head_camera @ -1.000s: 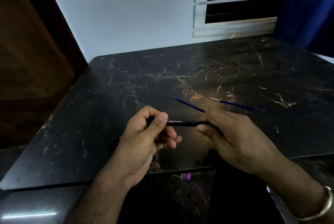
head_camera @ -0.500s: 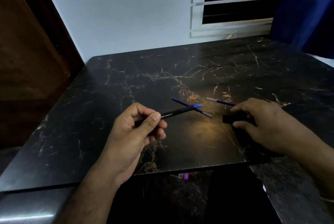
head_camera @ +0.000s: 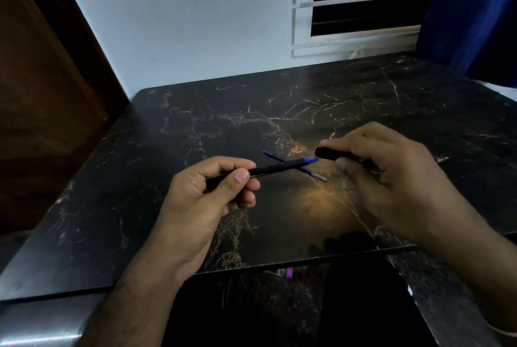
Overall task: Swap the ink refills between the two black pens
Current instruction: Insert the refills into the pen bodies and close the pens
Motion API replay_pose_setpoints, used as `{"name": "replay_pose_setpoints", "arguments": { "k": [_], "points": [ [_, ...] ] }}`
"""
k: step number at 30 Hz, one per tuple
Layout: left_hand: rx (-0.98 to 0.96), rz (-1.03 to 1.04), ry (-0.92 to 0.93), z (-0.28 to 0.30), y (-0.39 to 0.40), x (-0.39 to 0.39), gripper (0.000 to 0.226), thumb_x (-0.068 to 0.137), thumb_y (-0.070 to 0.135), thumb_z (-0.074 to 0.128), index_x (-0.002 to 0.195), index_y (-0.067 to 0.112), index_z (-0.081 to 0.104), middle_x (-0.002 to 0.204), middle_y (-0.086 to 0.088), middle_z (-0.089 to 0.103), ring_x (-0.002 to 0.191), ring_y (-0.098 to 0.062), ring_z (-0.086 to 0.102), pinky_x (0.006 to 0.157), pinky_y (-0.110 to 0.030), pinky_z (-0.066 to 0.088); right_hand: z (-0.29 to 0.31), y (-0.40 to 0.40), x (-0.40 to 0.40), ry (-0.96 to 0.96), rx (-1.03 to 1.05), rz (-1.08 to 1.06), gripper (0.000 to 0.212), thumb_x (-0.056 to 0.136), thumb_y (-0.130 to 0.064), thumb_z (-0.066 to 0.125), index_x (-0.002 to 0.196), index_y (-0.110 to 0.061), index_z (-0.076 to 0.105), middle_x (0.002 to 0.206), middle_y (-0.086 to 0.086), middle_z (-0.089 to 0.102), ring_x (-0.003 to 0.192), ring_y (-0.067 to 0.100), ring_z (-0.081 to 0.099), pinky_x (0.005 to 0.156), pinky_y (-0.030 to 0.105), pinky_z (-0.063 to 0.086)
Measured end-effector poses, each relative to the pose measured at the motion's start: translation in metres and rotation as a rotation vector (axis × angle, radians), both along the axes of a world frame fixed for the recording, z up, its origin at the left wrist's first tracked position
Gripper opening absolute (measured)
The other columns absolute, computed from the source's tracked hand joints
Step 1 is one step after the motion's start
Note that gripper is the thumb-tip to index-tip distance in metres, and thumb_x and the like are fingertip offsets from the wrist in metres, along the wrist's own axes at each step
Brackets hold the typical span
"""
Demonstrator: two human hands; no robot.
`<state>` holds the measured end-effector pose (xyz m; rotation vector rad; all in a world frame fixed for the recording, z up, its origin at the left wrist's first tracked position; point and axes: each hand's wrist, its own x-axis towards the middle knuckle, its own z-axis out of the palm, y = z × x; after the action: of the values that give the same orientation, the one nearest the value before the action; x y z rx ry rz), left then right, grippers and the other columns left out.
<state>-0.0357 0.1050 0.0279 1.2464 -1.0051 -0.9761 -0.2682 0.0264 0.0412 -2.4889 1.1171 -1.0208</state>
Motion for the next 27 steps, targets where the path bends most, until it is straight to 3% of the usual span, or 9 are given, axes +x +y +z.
{"name": "replay_pose_setpoints", "arguments": {
  "k": [2, 7, 11, 17, 20, 23, 27],
  "points": [
    [-0.009, -0.020, -0.010, 0.000, 0.001, -0.004, 0.020, 0.078, 0.018, 0.065, 0.092, 0.014, 0.078, 0.080, -0.010, 0.075, 0.071, -0.018, 0.068, 0.073, -0.031, 0.059, -0.001, 0.003, 0.006, 0.021, -0.024, 0.030, 0.034, 0.088, -0.019, 0.060, 0.120, -0.023, 0.070, 0.101, -0.011, 0.056, 0.088, 0.002, 0.058, 0.071, 0.011, 0.044],
    [-0.022, -0.005, -0.030, 0.002, 0.002, -0.004, 0.020, 0.078, 0.018, 0.064, 0.093, 0.013, 0.077, 0.079, -0.009, 0.075, 0.070, -0.019, 0.068, 0.074, -0.034, 0.060, -0.004, 0.003, 0.007, 0.000, -0.011, 0.009, 0.032, 0.087, -0.014, 0.061, 0.115, -0.026, 0.070, 0.101, -0.012, 0.053, 0.090, -0.002, 0.055, 0.071, 0.007, 0.041],
    [-0.035, 0.025, -0.014, 0.003, 0.001, 0.005, 0.020, 0.078, 0.019, 0.064, 0.091, 0.015, 0.078, 0.079, -0.007, 0.075, 0.070, -0.018, 0.067, 0.071, -0.030, 0.060, 0.000, 0.000, -0.003, -0.036, -0.010, -0.070, 0.033, 0.087, -0.009, 0.062, 0.115, -0.024, 0.070, 0.105, -0.010, 0.055, 0.097, 0.000, 0.056, 0.077, 0.010, 0.040],
    [-0.025, -0.043, -0.094, -0.002, 0.001, -0.010, 0.015, 0.083, 0.016, 0.064, 0.090, 0.016, 0.077, 0.078, -0.010, 0.075, 0.071, -0.018, 0.069, 0.070, -0.026, 0.057, -0.012, 0.012, 0.015, -0.012, 0.020, 0.110, 0.028, 0.091, -0.011, 0.060, 0.115, -0.018, 0.072, 0.103, -0.008, 0.065, 0.093, 0.005, 0.063, 0.081, 0.019, 0.049],
    [-0.027, -0.065, -0.094, -0.004, 0.003, -0.009, 0.017, 0.079, 0.023, 0.064, 0.089, 0.018, 0.077, 0.077, -0.009, 0.074, 0.071, -0.019, 0.068, 0.075, -0.033, 0.058, -0.012, 0.014, 0.014, -0.169, 0.232, 0.157, 0.024, 0.093, -0.012, 0.060, 0.109, -0.022, 0.075, 0.086, -0.006, 0.069, 0.078, 0.011, 0.064, 0.068, 0.021, 0.050],
    [-0.043, -0.074, -0.073, -0.005, 0.003, -0.016, 0.015, 0.079, 0.022, 0.064, 0.087, 0.020, 0.076, 0.074, -0.008, 0.073, 0.070, -0.019, 0.068, 0.079, -0.037, 0.059, -0.010, 0.013, 0.015, -0.389, 0.426, 0.161, 0.024, 0.091, -0.007, 0.061, 0.097, -0.024, 0.077, 0.075, -0.008, 0.071, 0.062, 0.002, 0.061, 0.058, 0.015, 0.047],
    [-0.028, -0.056, -0.092, -0.009, 0.003, -0.019, 0.016, 0.085, 0.012, 0.062, 0.086, 0.021, 0.075, 0.072, -0.008, 0.073, 0.069, -0.018, 0.068, 0.076, -0.032, 0.056, -0.014, 0.013, 0.019, -0.402, 0.520, 0.139, 0.023, 0.092, -0.012, 0.061, 0.092, -0.028, 0.078, 0.073, 0.001, 0.071, 0.057, 0.003, 0.058, 0.056, 0.018, 0.048]
  ]
}}
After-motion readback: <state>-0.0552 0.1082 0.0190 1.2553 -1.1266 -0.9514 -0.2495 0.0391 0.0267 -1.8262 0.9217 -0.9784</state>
